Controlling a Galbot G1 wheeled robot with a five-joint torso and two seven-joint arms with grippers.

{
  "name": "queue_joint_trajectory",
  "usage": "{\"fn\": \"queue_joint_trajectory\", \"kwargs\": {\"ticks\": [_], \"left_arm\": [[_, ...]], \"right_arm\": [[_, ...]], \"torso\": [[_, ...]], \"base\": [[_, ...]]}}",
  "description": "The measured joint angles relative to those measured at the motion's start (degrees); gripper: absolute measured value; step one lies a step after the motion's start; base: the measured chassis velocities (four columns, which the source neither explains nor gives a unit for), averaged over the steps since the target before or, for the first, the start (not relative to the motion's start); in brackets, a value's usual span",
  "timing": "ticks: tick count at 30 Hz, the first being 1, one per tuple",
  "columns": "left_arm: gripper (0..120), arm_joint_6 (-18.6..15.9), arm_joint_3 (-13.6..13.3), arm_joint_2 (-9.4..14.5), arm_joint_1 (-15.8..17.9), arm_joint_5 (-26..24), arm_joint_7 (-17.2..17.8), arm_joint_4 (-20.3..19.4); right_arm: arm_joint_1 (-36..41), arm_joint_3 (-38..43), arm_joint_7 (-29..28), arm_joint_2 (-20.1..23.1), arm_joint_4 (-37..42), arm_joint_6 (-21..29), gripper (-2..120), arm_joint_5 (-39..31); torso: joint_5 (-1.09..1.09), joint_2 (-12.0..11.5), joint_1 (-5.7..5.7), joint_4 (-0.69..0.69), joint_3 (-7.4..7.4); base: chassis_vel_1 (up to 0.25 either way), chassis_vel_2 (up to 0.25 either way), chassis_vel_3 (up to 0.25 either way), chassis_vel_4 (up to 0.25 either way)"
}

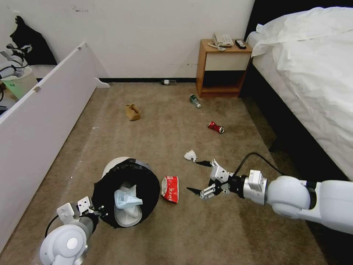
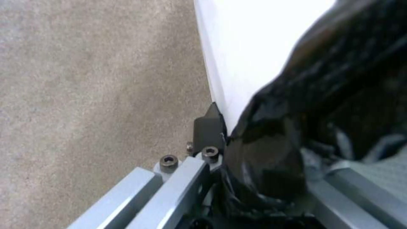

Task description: Pick up the trash bin and place the garbage on the floor into it.

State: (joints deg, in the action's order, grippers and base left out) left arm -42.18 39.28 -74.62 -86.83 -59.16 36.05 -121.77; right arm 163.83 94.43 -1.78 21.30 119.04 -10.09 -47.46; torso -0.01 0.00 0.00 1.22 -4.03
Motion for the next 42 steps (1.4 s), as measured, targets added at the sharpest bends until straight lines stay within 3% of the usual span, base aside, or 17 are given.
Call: {"fn": "queue_joint_trajectory", "kwargs": {"ticks": [2,9,18,20,22,23,25,26,31,37,42], "left_arm": [[0,0.0,0.3,-0.7,-0.4,0.2,0.0,-1.2],[0,0.0,0.7,-1.3,-1.1,-0.7,0.9,-4.1],[0,0.0,0.8,-1.2,-1.2,-8.8,6.7,-7.2],[0,0.0,1.3,-0.1,-1.2,-16.4,11.6,-9.0],[0,0.0,1.7,0.3,-1.3,-18.7,13.1,-9.5],[0,0.1,2.6,1.4,-1.6,-24.3,16.7,-10.9],[0,0.1,2.9,1.7,-1.9,-25.8,17.5,-11.4],[0,0.1,3.7,2.8,-3.2,-29.3,19.3,-12.3],[0,0.1,4.4,3.3,-4.2,-32.0,21.0,-12.4],[0,0.1,4.4,2.7,-4.1,-37.5,25.8,-11.0],[0,0.1,4.4,2.7,-4.4,-37.9,26.5,-8.8]], "right_arm": [[4.4,3.9,-1.5,0.9,0.7,0.3,100,0.5],[5.2,5.5,-1.8,-0.3,1.3,0.2,100,1.2],[5.1,6.0,-1.0,-2.4,2.5,-0.1,100,1.8],[5.0,6.2,-0.7,-3.6,3.0,-0.3,100,2.0],[5.0,6.2,-0.7,-4.0,3.1,-0.4,100,2.1],[5.0,6.3,-0.6,-4.5,3.3,-0.5,100,2.1],[5.0,6.4,-0.6,-4.7,3.3,-0.5,100,2.1],[4.9,6.8,-0.6,-4.9,3.3,-0.5,100,2.0],[4.9,7.1,-0.7,-4.9,3.1,-0.5,100,1.6],[4.8,7.2,-0.8,-5.6,2.8,-0.6,100,1.2],[4.8,7.1,-0.8,-5.8,2.0,-0.8,100,1.1]], "torso": [[0.05,0.0,0.0,-0.02,-0.01],[0.01,0.0,0.0,0.0,0.0],[0.01,0.0,0.0,-0.01,-0.01],[0.01,0.0,0.0,0.0,0.0],[0.01,0.0,0.0,0.01,-0.01],[0.02,0.0,0.0,0.0,-0.01],[0.02,0.0,0.0,0.0,-0.01],[0.02,0.0,0.0,0.0,-0.01],[0.01,0.0,0.0,-0.03,-0.01],[0.01,0.0,0.0,0.0,-0.01],[0.01,0.0,0.0,0.0,-0.01]], "base": [[0.0,0.0,0.0,0.0],[0.0,0.0,0.0,0.0],[0.0,0.0,0.0,0.0],[0.0,0.0,0.0,0.0],[0.0,0.0,0.0,0.0],[0.0,0.0,0.0,0.0],[0.0,0.0,0.0,0.0],[0.0,0.0,0.0,0.0],[0.0,0.0,0.0,0.0],[0.0,0.0,0.0,0.0],[0.0,0.0,0.0,0.0]]}}
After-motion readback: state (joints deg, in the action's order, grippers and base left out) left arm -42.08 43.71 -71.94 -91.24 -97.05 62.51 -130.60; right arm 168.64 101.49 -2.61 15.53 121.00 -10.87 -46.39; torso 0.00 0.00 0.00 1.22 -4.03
